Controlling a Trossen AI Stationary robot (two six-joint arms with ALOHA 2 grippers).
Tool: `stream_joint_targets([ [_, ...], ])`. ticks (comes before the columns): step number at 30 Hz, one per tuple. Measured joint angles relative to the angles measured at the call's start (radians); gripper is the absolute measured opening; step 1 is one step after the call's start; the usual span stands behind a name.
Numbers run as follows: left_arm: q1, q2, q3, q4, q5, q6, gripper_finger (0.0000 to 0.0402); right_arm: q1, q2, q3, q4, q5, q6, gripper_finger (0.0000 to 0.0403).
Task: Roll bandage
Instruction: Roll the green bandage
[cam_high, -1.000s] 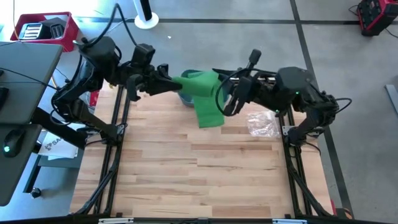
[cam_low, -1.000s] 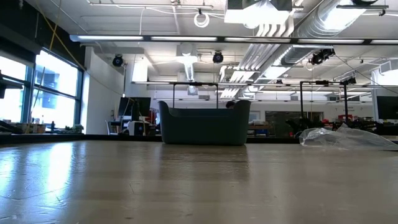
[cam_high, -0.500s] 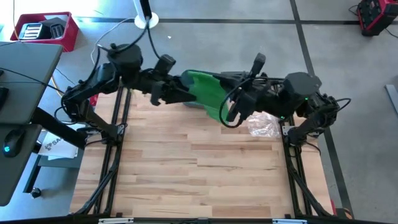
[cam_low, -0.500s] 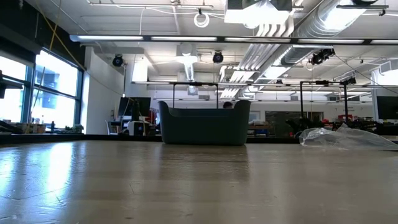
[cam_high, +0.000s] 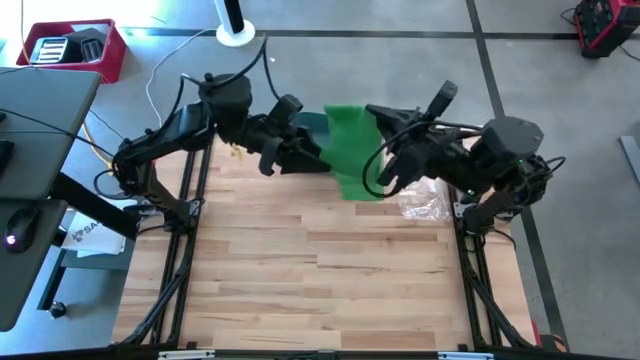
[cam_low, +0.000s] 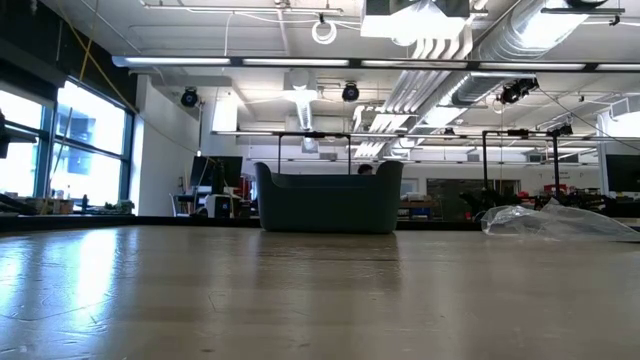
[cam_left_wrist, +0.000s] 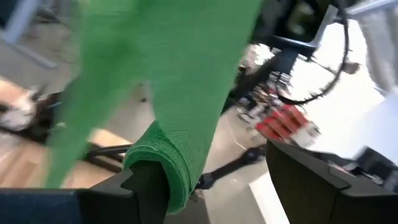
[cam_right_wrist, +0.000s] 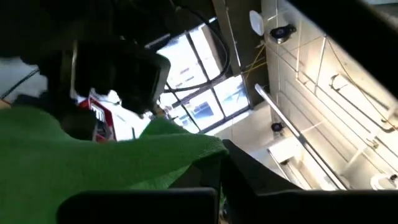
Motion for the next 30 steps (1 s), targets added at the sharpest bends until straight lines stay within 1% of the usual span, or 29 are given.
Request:
stream_joint_targets([
  [3,-0.008,0.015,0.000,0.081,0.062,-0.005,0.0241,-0.005,-0.002,0.000,-0.032,0.016,0.005,0.0000],
  [5,-0.009,0.016,0.000,0.121,0.096,-0.011,0.0241,-0.006,-0.002,0.000,-0.062,0.028,0.037,0.0000],
  [7,-0.010,0.015,0.000,0.130,0.113,-0.015,0.0241,-0.006,-0.007,0.000,-0.120,0.048,0.093,0.0000],
  [11,-0.012,0.007,0.000,0.122,0.118,-0.011,0.0241,-0.007,-0.022,0.000,-0.231,0.050,0.220,0.0000],
  [13,-0.009,0.005,0.000,0.100,0.118,-0.016,0.0241,-0.006,-0.023,0.000,-0.210,0.037,0.218,0.0000],
  [18,0.010,0.019,0.000,0.016,0.110,0.009,0.0241,0.013,-0.023,0.000,-0.096,0.001,0.102,0.0000],
  [22,0.018,0.024,-0.001,0.009,0.090,0.042,0.0239,0.022,-0.023,0.000,-0.054,-0.007,0.094,0.0000],
  [24,0.017,0.023,0.000,0.009,0.074,0.068,0.0232,0.022,-0.023,0.000,-0.050,-0.014,0.117,0.0000],
  [26,0.017,0.024,0.000,0.008,0.065,0.095,0.0216,0.022,-0.023,0.000,-0.049,-0.019,0.162,0.0000],
  [30,0.020,0.023,0.000,-0.043,0.037,0.114,0.0165,0.022,-0.019,-0.001,-0.029,-0.047,0.191,0.0000],
])
